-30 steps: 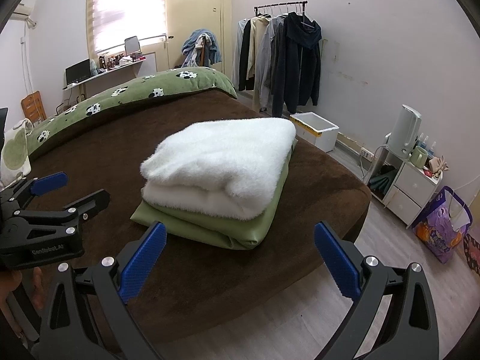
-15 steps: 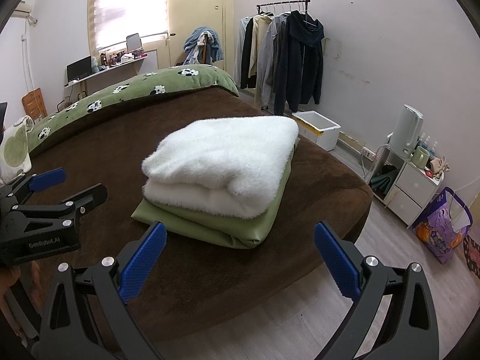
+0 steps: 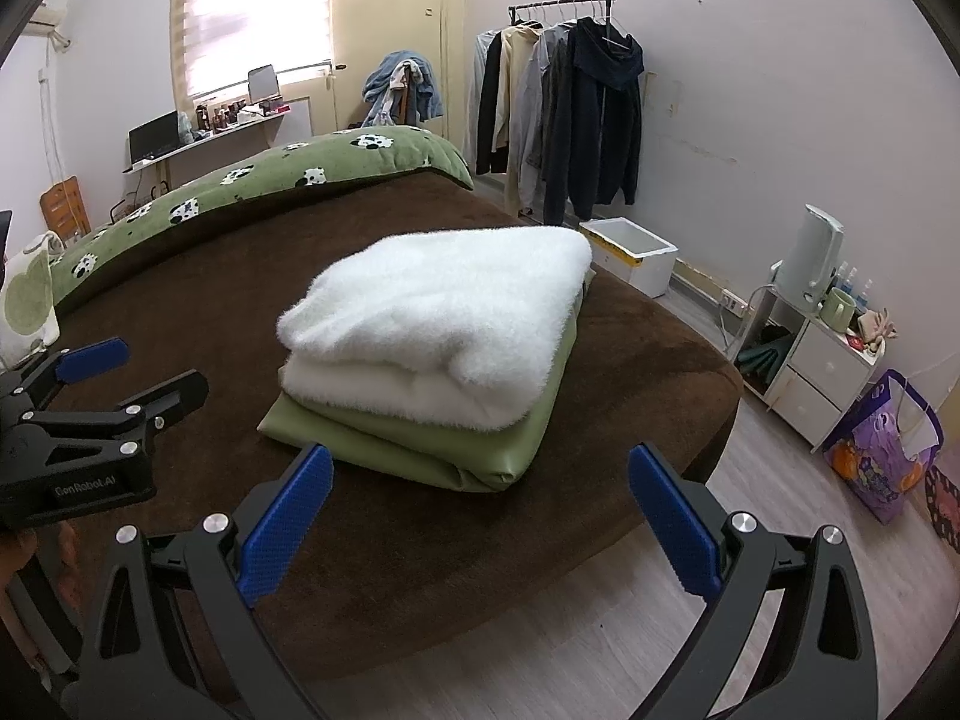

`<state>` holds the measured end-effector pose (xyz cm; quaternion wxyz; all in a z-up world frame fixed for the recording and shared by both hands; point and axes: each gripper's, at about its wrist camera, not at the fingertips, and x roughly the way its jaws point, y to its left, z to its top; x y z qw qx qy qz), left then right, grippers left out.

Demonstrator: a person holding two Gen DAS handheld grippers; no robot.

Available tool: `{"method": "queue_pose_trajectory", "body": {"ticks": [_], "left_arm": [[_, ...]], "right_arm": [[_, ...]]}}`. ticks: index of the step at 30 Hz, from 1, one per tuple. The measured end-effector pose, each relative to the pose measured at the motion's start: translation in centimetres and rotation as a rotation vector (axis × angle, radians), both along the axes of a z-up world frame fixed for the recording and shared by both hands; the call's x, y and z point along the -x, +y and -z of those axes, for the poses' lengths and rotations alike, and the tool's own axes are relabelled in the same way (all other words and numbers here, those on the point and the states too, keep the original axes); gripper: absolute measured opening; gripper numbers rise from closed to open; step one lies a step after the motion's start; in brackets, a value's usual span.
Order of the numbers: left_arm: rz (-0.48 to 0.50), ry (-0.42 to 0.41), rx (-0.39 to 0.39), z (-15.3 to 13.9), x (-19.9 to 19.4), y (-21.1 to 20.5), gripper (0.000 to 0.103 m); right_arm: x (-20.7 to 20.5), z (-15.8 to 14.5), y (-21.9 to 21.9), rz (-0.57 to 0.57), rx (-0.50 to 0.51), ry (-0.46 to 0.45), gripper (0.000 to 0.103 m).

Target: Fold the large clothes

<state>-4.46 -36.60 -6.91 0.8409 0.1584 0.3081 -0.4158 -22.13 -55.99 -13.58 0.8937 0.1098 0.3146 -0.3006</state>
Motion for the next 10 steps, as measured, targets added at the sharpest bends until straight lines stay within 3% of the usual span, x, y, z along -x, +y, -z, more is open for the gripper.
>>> {"method": "queue_pose_trajectory", "body": {"ticks": [10], "left_arm": [[-0.007, 0.008, -0.011, -0.10, -0.19, 0.03, 0.097]], "right_arm": [[0.22, -0.16, -0.38, 0.004, -0.003, -0.004, 0.097]]}}
